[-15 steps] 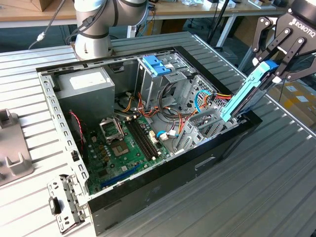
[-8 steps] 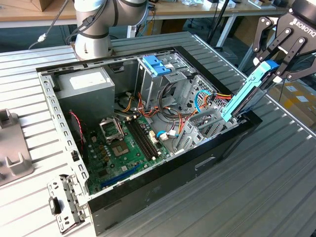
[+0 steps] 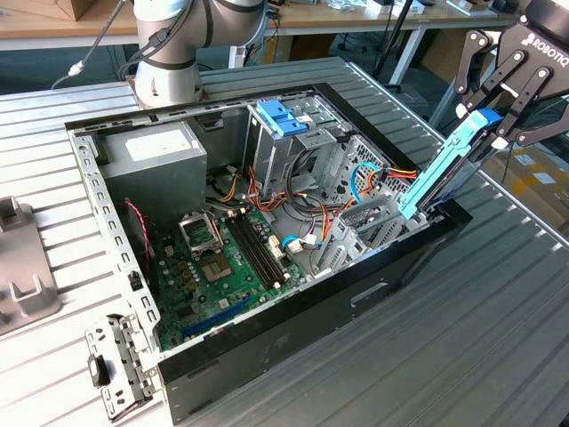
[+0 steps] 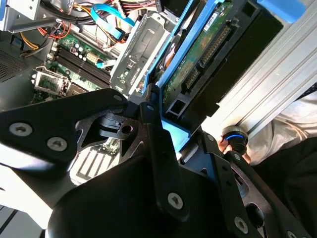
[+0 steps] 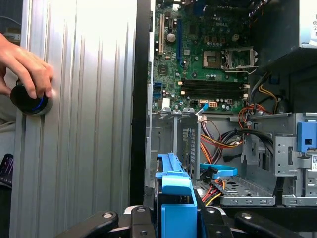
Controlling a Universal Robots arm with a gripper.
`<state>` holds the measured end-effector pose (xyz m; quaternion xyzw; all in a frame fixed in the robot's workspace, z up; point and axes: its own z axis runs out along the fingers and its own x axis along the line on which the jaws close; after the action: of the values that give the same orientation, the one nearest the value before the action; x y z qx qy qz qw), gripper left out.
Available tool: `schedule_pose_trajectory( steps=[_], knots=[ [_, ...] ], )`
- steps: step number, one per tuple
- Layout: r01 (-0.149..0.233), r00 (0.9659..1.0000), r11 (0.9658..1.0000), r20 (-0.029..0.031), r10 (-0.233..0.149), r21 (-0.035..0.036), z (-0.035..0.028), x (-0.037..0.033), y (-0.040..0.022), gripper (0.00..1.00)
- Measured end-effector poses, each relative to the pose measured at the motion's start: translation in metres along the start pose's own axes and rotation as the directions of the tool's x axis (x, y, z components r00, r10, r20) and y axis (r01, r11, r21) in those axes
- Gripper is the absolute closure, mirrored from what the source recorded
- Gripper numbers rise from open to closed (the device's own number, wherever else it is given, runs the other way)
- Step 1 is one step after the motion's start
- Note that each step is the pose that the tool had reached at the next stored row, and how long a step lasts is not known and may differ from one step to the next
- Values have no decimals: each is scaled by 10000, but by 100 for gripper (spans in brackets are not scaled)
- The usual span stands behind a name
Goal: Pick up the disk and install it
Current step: 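Insert the disk into the insertion slot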
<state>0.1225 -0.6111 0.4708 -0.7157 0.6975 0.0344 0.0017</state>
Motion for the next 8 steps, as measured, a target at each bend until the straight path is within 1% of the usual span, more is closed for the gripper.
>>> schedule_pose_trajectory(
  steps=[5,8],
  knots=[
    [0,10000,10000,-1,0,-1,11,-34,-13,63],
    [0,10000,10000,0,0,-1,21,-35,0,63]
  ],
)
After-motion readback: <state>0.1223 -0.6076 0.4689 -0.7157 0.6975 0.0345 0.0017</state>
